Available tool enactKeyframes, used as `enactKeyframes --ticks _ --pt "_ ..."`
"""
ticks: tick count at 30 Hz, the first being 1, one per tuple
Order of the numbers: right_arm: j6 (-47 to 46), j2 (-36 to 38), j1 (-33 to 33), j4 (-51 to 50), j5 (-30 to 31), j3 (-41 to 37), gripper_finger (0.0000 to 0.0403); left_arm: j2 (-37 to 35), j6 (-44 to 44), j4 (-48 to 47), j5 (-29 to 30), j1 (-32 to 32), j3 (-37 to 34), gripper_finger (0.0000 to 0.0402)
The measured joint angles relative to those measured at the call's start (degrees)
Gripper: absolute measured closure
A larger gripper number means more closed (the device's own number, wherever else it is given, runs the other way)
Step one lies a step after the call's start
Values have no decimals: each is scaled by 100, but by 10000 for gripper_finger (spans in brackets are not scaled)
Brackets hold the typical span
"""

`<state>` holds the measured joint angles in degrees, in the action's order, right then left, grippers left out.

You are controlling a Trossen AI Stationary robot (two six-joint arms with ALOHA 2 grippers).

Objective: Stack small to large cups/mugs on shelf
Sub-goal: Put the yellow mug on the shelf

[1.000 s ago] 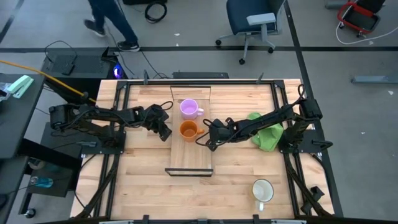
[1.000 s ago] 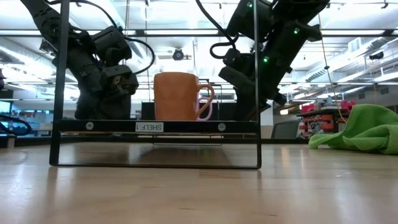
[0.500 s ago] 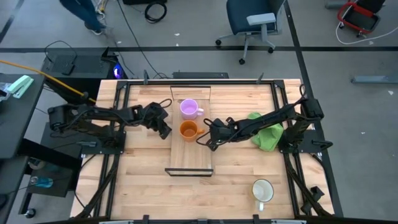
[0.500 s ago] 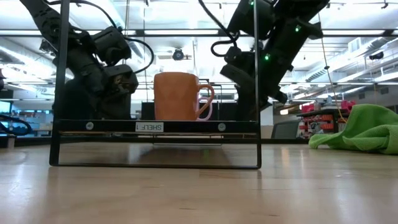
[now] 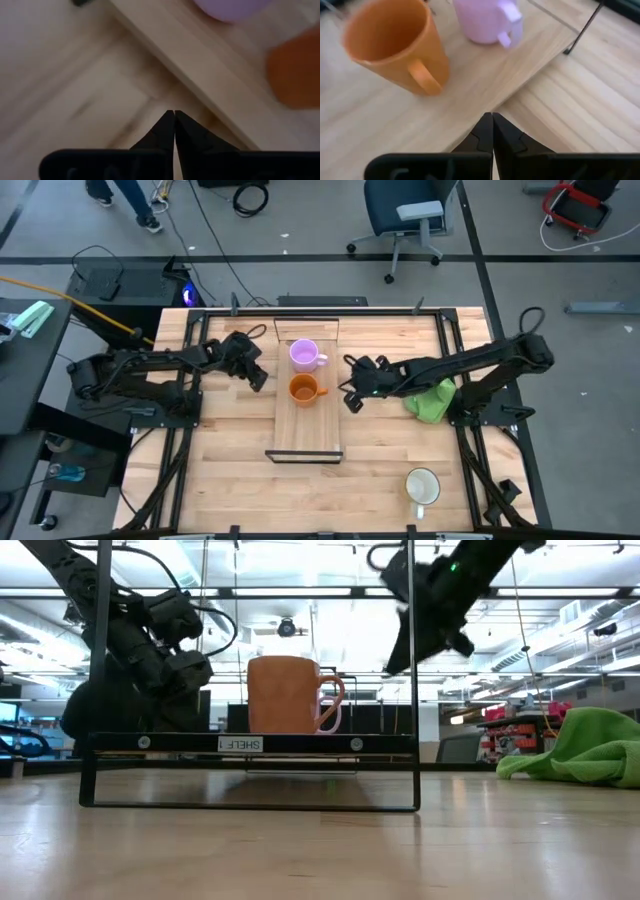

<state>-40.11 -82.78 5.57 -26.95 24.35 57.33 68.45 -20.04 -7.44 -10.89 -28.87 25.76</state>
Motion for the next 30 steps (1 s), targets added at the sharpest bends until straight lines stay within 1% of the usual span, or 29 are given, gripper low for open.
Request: enactKeyframes --ticks 4,8,11,15,21,24,26,30 --pt "-147 549 140 -257 -33 -1 396 0 263 -35 37 -344 0 388" --pt "-216 1096 389 -445 -123 -1 396 0 691 -271 36 -648 0 384" --pt "-502 1526 604 -585 -274 1 396 0 821 -501 78 -818 0 381" --pt "-950 2106 940 -803 -370 0 396 1 920 -579 78 -956 0 386" --pt "-2146 2948 1496 -1204 -385 1 397 2 928 -533 426 -966 0 390" --pt "-2796 3246 1796 -1401 -237 1 397 2 919 -525 491 -955 0 383" --pt "-3213 3350 2017 -1588 -97 4 397 2 917 -525 491 -955 0 379" --pt "-4282 3331 2549 -2217 -62 4 397 2 908 -534 491 -945 0 375"
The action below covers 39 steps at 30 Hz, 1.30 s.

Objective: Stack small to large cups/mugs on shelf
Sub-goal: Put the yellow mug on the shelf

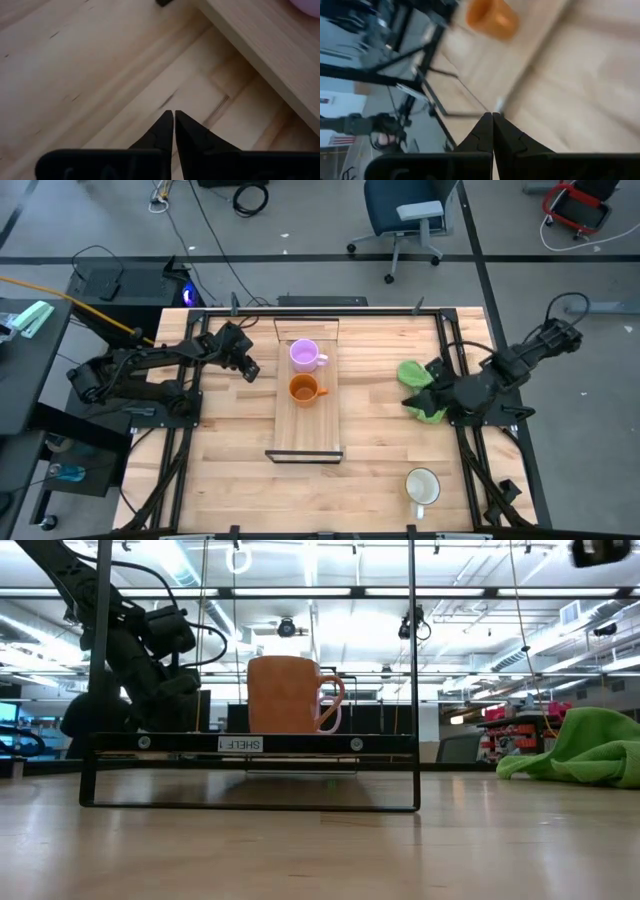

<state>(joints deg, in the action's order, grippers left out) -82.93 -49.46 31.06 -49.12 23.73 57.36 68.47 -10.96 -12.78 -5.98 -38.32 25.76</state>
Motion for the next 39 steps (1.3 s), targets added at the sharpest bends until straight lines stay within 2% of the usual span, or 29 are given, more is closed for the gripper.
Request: enactKeyframes --ticks 4,8,13,18,23,28,34,39 --pt "-1156 -138 647 -396 -97 0 397 0 -26 -47 0 47 0 381" --pt "-2230 -481 1418 -400 -133 0 398 0 -26 -60 -5 70 0 387" --pt "-3734 -1022 2309 -398 -547 0 398 0 -25 -65 -3 68 0 384" --pt "-4855 -1512 2915 -348 -681 0 398 0 -22 -63 -2 67 0 378" --pt "-4941 -2090 3037 105 -802 0 398 1 -25 -61 -4 67 0 380" --pt "-4969 -2384 3042 -99 -1433 0 398 0 -28 -61 -4 69 0 387" --pt "-5000 -2477 3037 -319 -1546 8 398 2 -35 -61 -4 69 0 384" --pt "-5002 -2522 3037 -1503 -1608 733 398 2 -30 -59 -4 67 0 378"
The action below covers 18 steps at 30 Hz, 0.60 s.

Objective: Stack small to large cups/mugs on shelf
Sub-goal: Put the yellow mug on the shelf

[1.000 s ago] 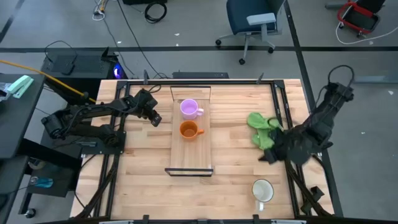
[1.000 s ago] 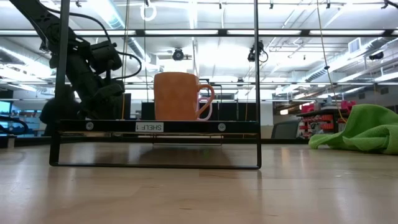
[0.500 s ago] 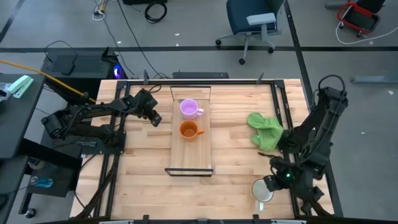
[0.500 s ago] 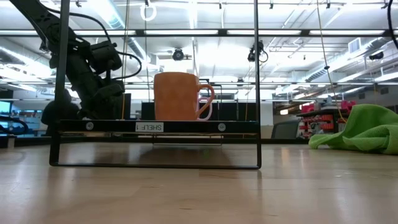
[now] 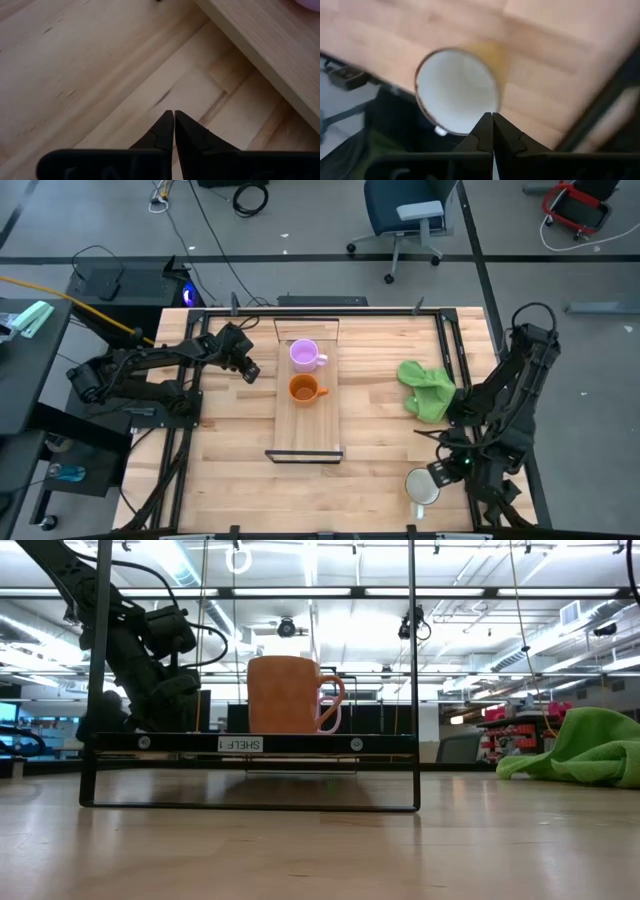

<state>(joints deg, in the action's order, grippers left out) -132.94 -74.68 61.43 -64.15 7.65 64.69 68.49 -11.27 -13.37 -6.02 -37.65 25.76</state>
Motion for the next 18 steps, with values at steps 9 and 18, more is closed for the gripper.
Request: enactKeyframes --ticks 9,18 --pt "-46 -1224 -55 -1878 -4 1711 398 0 -7 -7 0 2 0 384" --pt "61 -1966 -55 -1698 -668 1953 397 0 -116 -15 -2 2 0 384"
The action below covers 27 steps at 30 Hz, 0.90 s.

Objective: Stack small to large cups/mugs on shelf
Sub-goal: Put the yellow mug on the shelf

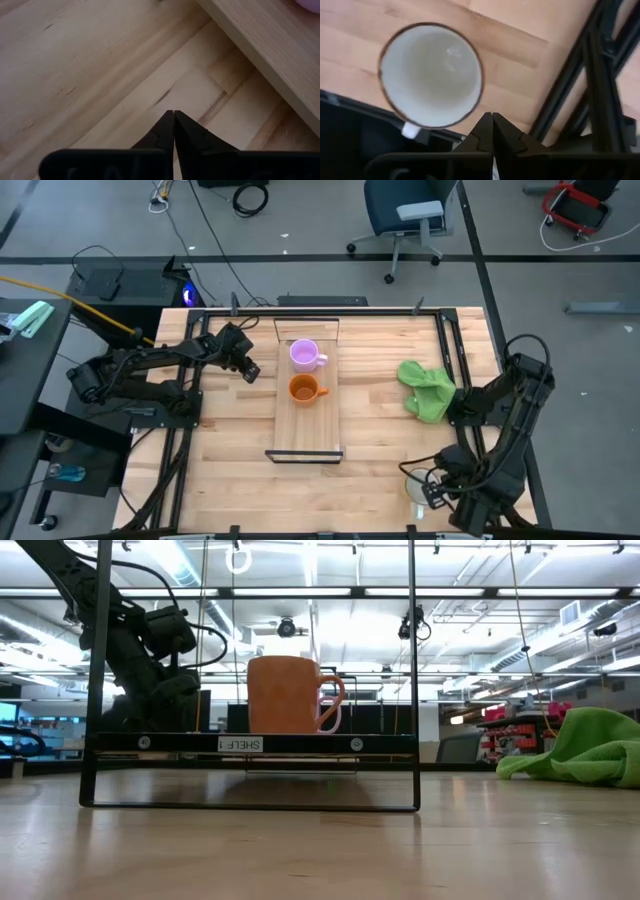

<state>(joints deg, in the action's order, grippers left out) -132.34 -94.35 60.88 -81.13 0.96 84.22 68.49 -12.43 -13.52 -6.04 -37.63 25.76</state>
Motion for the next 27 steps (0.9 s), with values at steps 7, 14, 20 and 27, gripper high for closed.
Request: enactKeyframes --ticks 7,14,20,27 --pt "62 -2 -145 64 260 -2 363 0 0 0 0 0 0 377" --pt "138 -3 -281 -10 263 -45 321 0 5 0 0 -2 0 386" --pt "64 -6 -310 102 127 -390 304 0 7 0 0 -2 0 386" --pt "28 -14 -261 159 69 -404 304 0 -7 0 0 -1 0 377"
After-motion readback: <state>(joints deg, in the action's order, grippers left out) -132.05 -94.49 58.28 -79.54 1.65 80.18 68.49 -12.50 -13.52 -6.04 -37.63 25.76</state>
